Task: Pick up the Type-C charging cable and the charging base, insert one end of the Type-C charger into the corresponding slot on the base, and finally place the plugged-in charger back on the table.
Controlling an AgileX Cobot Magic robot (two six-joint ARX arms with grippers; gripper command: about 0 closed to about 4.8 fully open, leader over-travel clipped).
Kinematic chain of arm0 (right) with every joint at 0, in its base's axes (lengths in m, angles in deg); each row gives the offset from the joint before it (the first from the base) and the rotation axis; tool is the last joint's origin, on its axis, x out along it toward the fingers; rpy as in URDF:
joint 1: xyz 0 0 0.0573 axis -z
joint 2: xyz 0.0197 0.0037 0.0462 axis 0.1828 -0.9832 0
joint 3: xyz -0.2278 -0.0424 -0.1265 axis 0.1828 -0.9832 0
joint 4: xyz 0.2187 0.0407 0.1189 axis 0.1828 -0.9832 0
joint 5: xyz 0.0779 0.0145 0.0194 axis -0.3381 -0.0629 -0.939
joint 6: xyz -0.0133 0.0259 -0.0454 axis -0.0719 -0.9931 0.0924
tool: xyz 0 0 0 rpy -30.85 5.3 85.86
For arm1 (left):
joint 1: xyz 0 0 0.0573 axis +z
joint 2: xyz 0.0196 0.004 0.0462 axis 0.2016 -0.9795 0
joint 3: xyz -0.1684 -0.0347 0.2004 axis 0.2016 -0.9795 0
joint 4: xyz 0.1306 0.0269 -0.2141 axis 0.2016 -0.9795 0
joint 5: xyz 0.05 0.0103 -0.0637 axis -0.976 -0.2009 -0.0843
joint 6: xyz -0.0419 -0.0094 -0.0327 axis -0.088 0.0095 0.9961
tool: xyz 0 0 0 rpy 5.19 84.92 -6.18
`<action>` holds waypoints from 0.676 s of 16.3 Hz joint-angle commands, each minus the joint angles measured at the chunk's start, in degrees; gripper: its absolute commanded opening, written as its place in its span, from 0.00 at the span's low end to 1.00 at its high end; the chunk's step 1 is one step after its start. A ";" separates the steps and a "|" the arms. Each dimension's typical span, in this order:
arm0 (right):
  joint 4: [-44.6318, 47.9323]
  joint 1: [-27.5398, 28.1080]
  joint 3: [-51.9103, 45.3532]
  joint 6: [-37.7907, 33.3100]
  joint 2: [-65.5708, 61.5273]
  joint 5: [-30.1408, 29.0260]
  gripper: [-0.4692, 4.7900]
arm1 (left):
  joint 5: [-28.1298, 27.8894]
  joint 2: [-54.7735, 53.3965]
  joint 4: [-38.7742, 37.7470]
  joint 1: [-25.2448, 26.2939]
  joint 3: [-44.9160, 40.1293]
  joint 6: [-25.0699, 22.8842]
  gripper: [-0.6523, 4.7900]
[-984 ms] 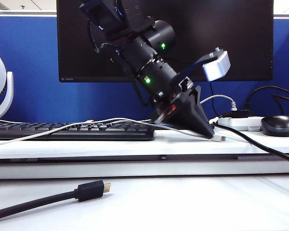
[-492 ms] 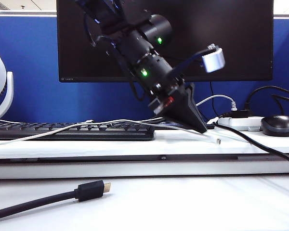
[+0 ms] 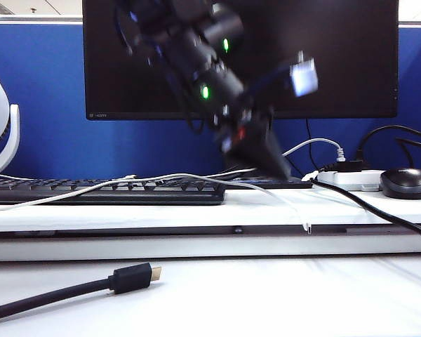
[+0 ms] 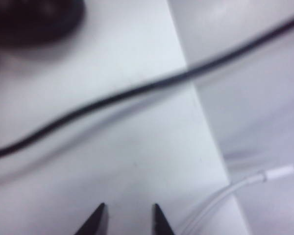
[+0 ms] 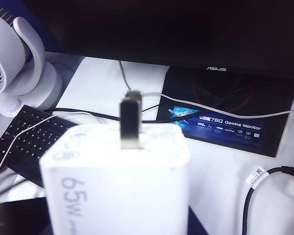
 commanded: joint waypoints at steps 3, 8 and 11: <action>1.36 -0.04 0.37 0.04 0.59 -0.04 0.08 | 3.10 5.18 -5.35 -0.20 0.13 -2.58 0.40; 1.18 -0.04 0.37 0.02 1.22 -0.04 0.08 | 5.22 6.69 -7.21 -1.27 0.13 27.23 0.34; 1.18 -0.04 0.37 0.00 2.29 -0.07 0.08 | 8.85 6.67 -7.52 -3.30 0.13 68.17 0.34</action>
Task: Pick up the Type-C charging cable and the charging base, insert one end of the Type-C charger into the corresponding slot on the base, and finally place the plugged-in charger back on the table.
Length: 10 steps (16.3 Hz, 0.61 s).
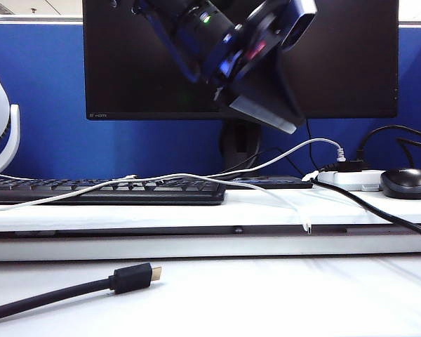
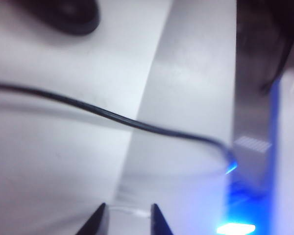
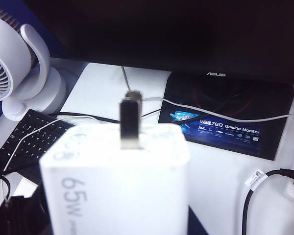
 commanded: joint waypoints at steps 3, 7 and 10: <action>0.85 -0.04 0.37 0.02 1.40 -0.35 0.08 | 1.81 0.35 -0.63 -3.28 0.15 33.44 0.34; -0.20 -0.04 0.37 0.02 3.87 -0.31 0.08 | -3.52 0.31 -5.55 -3.39 0.04 48.46 0.33; 0.15 -0.04 0.37 -0.02 5.42 -0.31 0.08 | -15.17 0.31 -5.51 -5.60 0.04 54.99 0.33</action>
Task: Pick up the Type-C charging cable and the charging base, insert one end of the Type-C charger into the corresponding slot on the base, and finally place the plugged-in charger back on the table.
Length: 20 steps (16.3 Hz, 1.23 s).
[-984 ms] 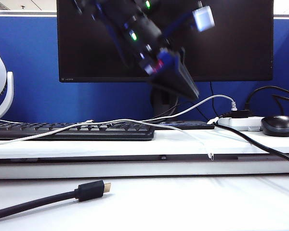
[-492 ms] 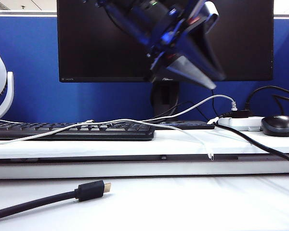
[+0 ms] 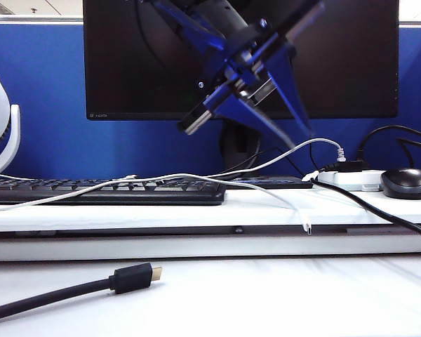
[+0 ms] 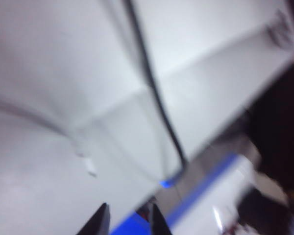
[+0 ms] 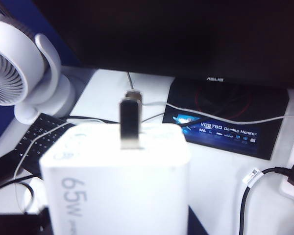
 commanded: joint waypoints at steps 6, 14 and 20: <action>1.73 -0.04 0.35 -0.02 1.64 -0.28 0.08 | -13.31 -0.48 -0.37 -4.66 0.02 9.86 0.33; 1.66 -0.04 0.35 -0.02 2.05 -0.50 0.08 | -17.77 -2.58 -0.96 -6.84 0.00 12.94 0.66; 1.75 -0.04 0.35 -0.02 2.05 -0.50 0.08 | -18.82 -3.50 -0.72 -7.58 0.00 13.46 0.65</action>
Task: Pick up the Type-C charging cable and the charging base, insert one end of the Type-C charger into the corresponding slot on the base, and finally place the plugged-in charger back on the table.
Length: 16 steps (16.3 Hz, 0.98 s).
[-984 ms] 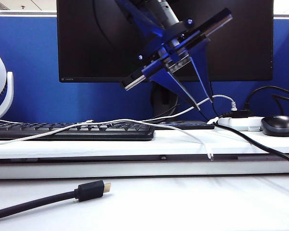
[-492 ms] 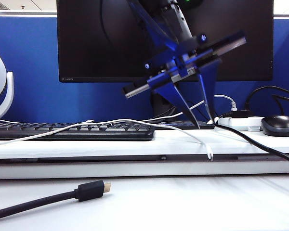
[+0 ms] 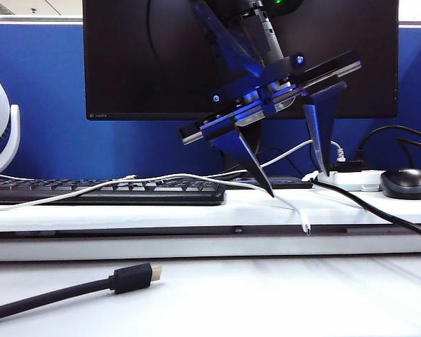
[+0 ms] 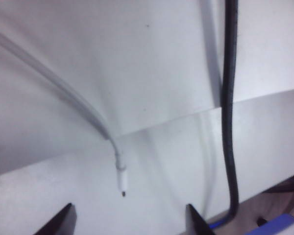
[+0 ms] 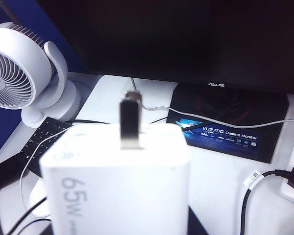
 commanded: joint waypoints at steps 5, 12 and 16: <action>1.70 -0.04 0.35 -0.02 0.46 -0.37 0.08 | -0.24 -3.08 1.55 -1.49 0.04 0.13 0.65; 1.73 -0.04 0.35 -0.02 0.48 -0.37 0.08 | -1.33 -3.82 4.02 -1.44 0.07 1.25 0.63; 1.73 -0.04 0.35 0.00 0.46 -0.35 0.08 | -1.31 -4.87 3.96 -1.44 0.04 1.22 0.63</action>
